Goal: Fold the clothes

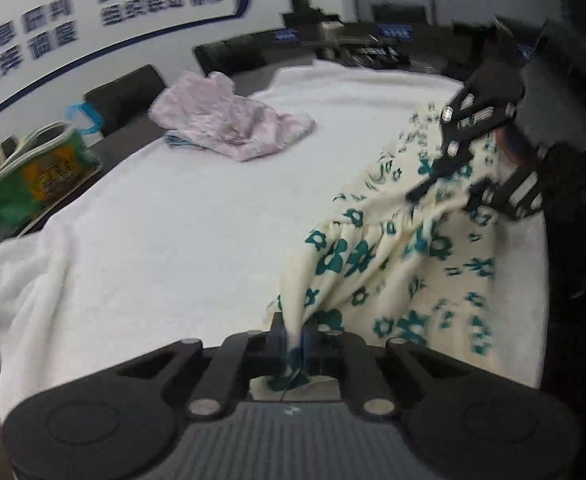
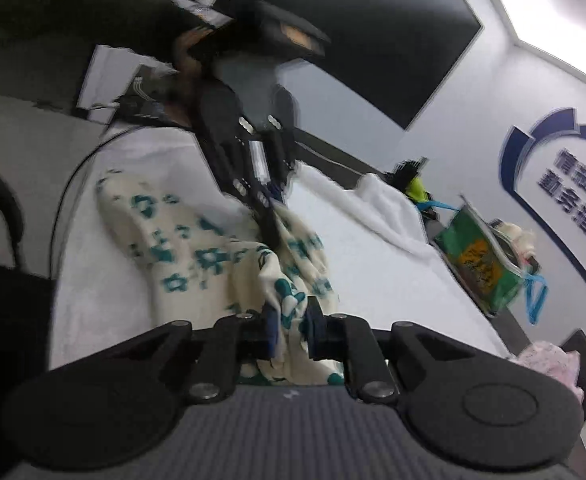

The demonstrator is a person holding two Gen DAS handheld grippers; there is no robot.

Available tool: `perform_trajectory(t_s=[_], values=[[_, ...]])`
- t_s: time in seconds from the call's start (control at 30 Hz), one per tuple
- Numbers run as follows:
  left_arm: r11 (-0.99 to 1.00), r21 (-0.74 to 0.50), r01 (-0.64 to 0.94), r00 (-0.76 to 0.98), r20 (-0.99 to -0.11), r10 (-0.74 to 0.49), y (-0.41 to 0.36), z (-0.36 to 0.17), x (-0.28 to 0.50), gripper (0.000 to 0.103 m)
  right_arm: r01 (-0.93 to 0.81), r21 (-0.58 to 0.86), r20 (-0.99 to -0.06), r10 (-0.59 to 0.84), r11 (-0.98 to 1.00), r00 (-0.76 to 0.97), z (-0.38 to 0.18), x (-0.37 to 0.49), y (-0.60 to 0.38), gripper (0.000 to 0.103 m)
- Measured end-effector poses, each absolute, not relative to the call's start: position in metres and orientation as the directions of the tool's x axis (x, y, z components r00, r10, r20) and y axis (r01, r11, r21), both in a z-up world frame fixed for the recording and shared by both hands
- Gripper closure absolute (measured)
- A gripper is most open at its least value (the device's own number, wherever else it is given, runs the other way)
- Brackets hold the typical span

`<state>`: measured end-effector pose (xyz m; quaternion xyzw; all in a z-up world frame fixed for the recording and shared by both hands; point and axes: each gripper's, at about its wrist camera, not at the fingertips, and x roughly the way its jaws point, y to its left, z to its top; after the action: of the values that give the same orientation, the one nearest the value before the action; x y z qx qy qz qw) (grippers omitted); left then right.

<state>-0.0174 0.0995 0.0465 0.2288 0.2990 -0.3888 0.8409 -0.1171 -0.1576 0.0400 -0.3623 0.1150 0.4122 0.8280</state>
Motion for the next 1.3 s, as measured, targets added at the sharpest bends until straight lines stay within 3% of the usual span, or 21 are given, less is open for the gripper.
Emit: perform_trajectory(t_s=[0.13,0.17,0.23,0.27,0.33,0.4,0.47,0.5,0.53,0.57,0.63,0.7,0.73,0.8,0.83,0.93,1.03,1.1,1.17,1.23,1.3], values=[[0.634,0.214,0.743,0.563,-0.713,-0.419,0.102,0.022,-0.046,0.075,-0.82,-0.502,-0.573,0.606,0.274,0.552,0.026,-0.124,-0.147,0.069],[0.623,0.241,0.744,0.58,-0.696,-0.424,0.105,0.022,-0.054,0.067,-0.826,-0.515,-0.592,0.602,0.229,0.536,0.022,-0.128,-0.145,0.067],[0.622,0.258,0.739,0.594,-0.685,-0.422,0.113,0.029,-0.063,0.056,-0.838,-0.493,-0.58,0.63,0.233,0.516,0.031,-0.131,-0.15,0.061],[0.631,0.251,0.734,0.594,-0.686,-0.419,0.118,0.034,-0.065,0.058,-0.846,-0.472,-0.562,0.655,0.247,0.505,0.038,-0.132,-0.151,0.056],[0.646,0.202,0.736,0.595,-0.648,-0.475,0.131,0.051,-0.07,0.055,-0.863,-0.424,-0.515,0.71,0.276,0.48,0.053,-0.134,-0.151,0.049],[0.617,0.165,0.769,0.564,-0.628,-0.536,0.135,0.065,-0.079,0.044,-0.89,-0.372,-0.494,0.755,0.265,0.431,0.057,-0.137,-0.139,0.043],[0.576,0.143,0.804,0.531,-0.61,-0.589,0.135,0.075,-0.09,0.027,-0.906,-0.36,-0.527,0.753,0.223,0.395,0.049,-0.135,-0.116,0.043],[0.549,0.157,0.821,0.52,-0.604,-0.604,0.129,0.074,-0.096,0.025,-0.908,-0.358,-0.55,0.736,0.219,0.395,0.043,-0.131,-0.107,0.044],[0.521,0.174,0.835,0.51,-0.6,-0.617,0.122,0.073,-0.103,0.023,-0.907,-0.359,-0.575,0.713,0.222,0.402,0.037,-0.125,-0.099,0.05],[0.493,0.21,0.844,0.507,-0.612,-0.606,0.113,0.067,-0.109,0.02,-0.906,-0.359,-0.599,0.689,0.226,0.409,0.031,-0.12,-0.092,0.073],[0.431,0.299,0.851,0.515,-0.637,-0.573,0.095,0.052,-0.12,0.02,-0.911,-0.295,-0.616,0.671,0.289,0.413,0.027,-0.103,-0.084,0.091],[0.387,0.406,0.828,0.559,-0.655,-0.508,0.082,0.032,-0.124,0.02,-0.894,-0.253,-0.592,0.672,0.369,0.445,0.028,-0.096,-0.087,0.093],[0.394,0.413,0.821,0.569,-0.654,-0.499,0.083,0.028,-0.121,0.026,-0.882,-0.235,-0.577,0.672,0.409,0.465,0.029,-0.094,-0.089,0.093],[0.411,0.422,0.808,0.586,-0.654,-0.479,0.084,0.021,-0.114,0.06,-0.889,-0.224,-0.574,0.683,0.399,0.452,0.03,-0.102,-0.094,0.092],[0.44,0.39,0.809,0.576,-0.677,-0.458,0.087,0.023,-0.107,0.092,-0.896,-0.235,-0.57,0.694,0.376,0.44,0.03,-0.11,-0.098,0.089],[0.481,0.336,0.81,0.558,-0.695,-0.453,0.103,0.027,-0.099,0.092,-0.885,-0.253,-0.526,0.712,0.391,0.465,0.039,-0.122,-0.116,0.075],[0.543,0.282,0.791,0.555,-0.703,-0.444,0.114,0.027,-0.102,0.088,-0.849,-0.204,-0.5,0.694,0.487,0.518,0.045,-0.111,-0.127,0.075],[0.627,0.24,0.741,0.588,-0.683,-0.433,0.124,0.03,-0.105,0.078,-0.823,-0.2,-0.542,0.639,0.532,0.546,0.034,-0.102,-0.124,0.075],[0.748,0.176,0.639,0.647,-0.65,-0.399,0.137,0.035,-0.108,0.046,-0.803,-0.201,-0.563,0.605,0.56,0.563,0.028,-0.098,-0.123,0.075],[0.853,0.105,0.511,0.715,-0.602,-0.355,0.149,0.038,-0.122,0.038,-0.804,-0.21,-0.544,0.617,0.557,0.569,0.036,-0.105,-0.128,0.075],[0.904,0.043,0.426,0.756,-0.566,-0.33,0.155,0.039,-0.141,0.038,-0.804,-0.218,-0.524,0.629,0.553,0.575,0.044,-0.112,-0.132,0.069]])
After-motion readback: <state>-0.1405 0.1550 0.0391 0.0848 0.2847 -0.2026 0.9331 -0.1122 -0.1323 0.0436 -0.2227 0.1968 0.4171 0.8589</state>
